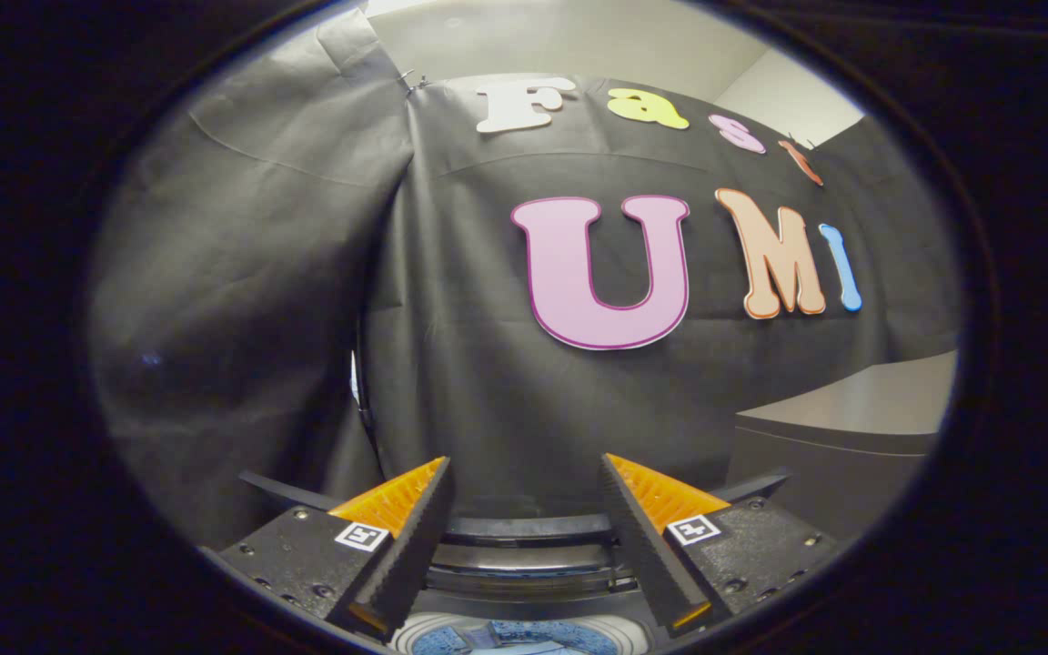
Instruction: Put the clothes into the washing machine and then close the washing machine lid.
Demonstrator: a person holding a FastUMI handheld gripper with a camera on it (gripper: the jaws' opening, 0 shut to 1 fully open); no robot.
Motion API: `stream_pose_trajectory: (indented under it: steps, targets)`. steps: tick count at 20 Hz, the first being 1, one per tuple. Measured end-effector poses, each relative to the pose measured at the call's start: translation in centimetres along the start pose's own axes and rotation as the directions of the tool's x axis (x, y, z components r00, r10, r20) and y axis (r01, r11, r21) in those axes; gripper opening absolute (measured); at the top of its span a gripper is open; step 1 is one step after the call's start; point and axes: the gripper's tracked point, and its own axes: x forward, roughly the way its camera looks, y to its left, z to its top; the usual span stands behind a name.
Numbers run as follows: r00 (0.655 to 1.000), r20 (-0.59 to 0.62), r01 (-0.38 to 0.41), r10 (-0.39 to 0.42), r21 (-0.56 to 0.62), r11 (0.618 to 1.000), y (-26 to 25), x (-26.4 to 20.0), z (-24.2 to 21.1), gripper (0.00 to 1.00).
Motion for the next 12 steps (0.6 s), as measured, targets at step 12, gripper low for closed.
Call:
stream_pose_trajectory:
  steps: [12]
  targets:
    - [0.959, -0.282, 0.066, -0.015, 0.175, 0.982, -0.2, -0.2, -6.3, 0.96]
